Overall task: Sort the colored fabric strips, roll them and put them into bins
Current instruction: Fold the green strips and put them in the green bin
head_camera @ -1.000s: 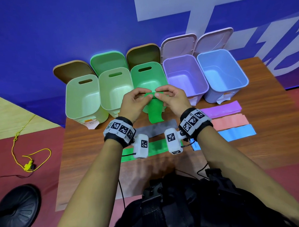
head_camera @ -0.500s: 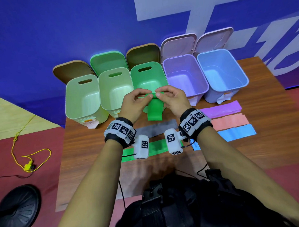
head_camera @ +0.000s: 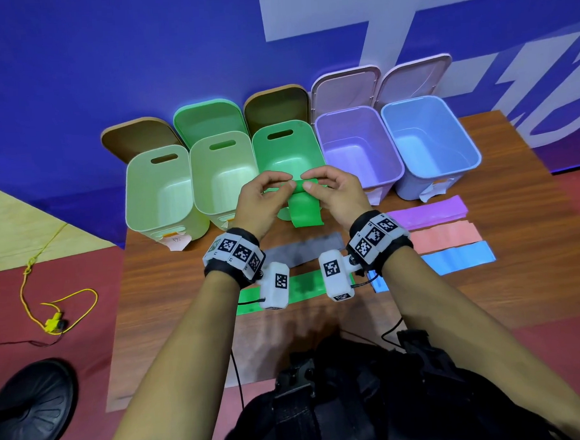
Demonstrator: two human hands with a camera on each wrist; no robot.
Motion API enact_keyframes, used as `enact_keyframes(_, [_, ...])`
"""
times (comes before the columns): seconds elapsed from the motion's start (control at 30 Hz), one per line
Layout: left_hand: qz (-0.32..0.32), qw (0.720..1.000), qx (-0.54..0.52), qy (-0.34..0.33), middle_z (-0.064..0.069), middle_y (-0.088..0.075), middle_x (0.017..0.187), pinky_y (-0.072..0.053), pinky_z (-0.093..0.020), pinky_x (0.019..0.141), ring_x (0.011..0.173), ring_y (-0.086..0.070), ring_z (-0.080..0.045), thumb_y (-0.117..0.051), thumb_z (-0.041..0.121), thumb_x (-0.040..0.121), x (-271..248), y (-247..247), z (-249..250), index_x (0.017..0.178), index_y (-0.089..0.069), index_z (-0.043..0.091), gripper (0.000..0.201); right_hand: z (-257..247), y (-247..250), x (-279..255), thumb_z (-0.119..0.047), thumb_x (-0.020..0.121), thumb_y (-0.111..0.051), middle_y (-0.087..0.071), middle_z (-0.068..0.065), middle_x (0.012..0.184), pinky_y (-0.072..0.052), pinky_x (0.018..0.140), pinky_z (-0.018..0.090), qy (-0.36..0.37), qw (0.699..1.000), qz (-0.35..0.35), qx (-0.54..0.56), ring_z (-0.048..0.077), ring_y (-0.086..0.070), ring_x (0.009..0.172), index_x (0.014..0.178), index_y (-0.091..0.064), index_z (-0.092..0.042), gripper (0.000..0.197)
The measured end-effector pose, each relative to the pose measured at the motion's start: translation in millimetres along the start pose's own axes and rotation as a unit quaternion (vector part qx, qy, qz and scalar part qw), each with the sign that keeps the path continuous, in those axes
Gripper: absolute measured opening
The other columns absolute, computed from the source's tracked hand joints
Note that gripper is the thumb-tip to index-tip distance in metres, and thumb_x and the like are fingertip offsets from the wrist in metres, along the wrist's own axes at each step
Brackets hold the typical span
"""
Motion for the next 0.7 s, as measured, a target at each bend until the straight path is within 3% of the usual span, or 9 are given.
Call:
enact_keyframes(0.1, [0.0,1.0,0.006,0.004,-0.001,-0.065,0.078,-0.052,-0.019,0.065,0.064,-0.064,-0.004,-0.068,0.008,0.091,-1.4,-1.2,-3.0,0.103,-0.069,0.001,0.014,-2.0,0.4,-0.9,-0.022,0.082,-0.073,-0.07,0.005,0.099,-0.056,0.091,0.046,0.002,1.0,-0.005,0.004,0.034,-0.065,0.108,0.088,-0.074,-0.034,0.014])
enact_keyframes(0.27, [-0.019,1.0,0.007,-0.005,0.005,-0.069,0.075,-0.052,-0.02,0.069,0.065,-0.066,-0.007,-0.07,0.005,0.089,-1.9,-2.5,-0.4,0.104,-0.069,0.002,0.016,1.0,0.5,-1.4,-0.024,0.085,-0.073,-0.071,0.01,0.107,-0.058,0.088,0.043,-0.016,1.0,-0.002,-0.001,0.033,-0.064,0.112,0.091,-0.074,-0.034,0.011])
enact_keyframes(0.4, [-0.008,1.0,-0.009,-0.005,-0.001,-0.071,0.086,-0.054,-0.022,0.072,0.076,-0.066,-0.008,-0.064,0.011,0.095,-1.9,-2.7,2.1,0.101,-0.071,0.002,0.013,-0.9,0.0,-1.6,-0.027,0.079,-0.073,-0.071,0.009,0.106,-0.054,0.095,0.052,-0.006,1.0,-0.001,-0.005,0.032,-0.065,0.11,0.088,-0.075,-0.038,0.015])
enact_keyframes(0.53, [-0.012,1.0,-0.001,-0.003,-0.003,-0.071,0.086,-0.055,-0.025,0.075,0.074,-0.065,-0.009,-0.065,0.007,0.093,-0.6,-1.1,0.8,0.101,-0.071,0.003,0.011,-1.4,1.9,-2.7,-0.021,0.083,-0.074,-0.073,0.003,0.104,-0.051,0.101,0.046,-0.003,1.0,0.003,0.003,0.029,-0.065,0.111,0.092,-0.074,-0.033,0.016])
enact_keyframes(0.7, [-0.015,1.0,0.0,0.003,-0.003,-0.072,0.087,-0.055,-0.025,0.079,0.078,-0.068,-0.009,-0.068,0.005,0.09,-1.2,-0.7,0.1,0.101,-0.071,0.002,0.012,-1.6,2.8,-2.3,-0.012,0.09,-0.07,-0.071,0.007,0.099,-0.053,0.094,0.037,-0.005,1.0,0.004,0.001,0.027,-0.067,0.102,0.095,-0.072,-0.024,0.014])
Point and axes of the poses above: each hand's wrist, its own x-axis towards the middle knuckle, its own y-axis out of the back of the hand, z = x × y, the point moved 5 cm from there along x, towards the middle knuckle
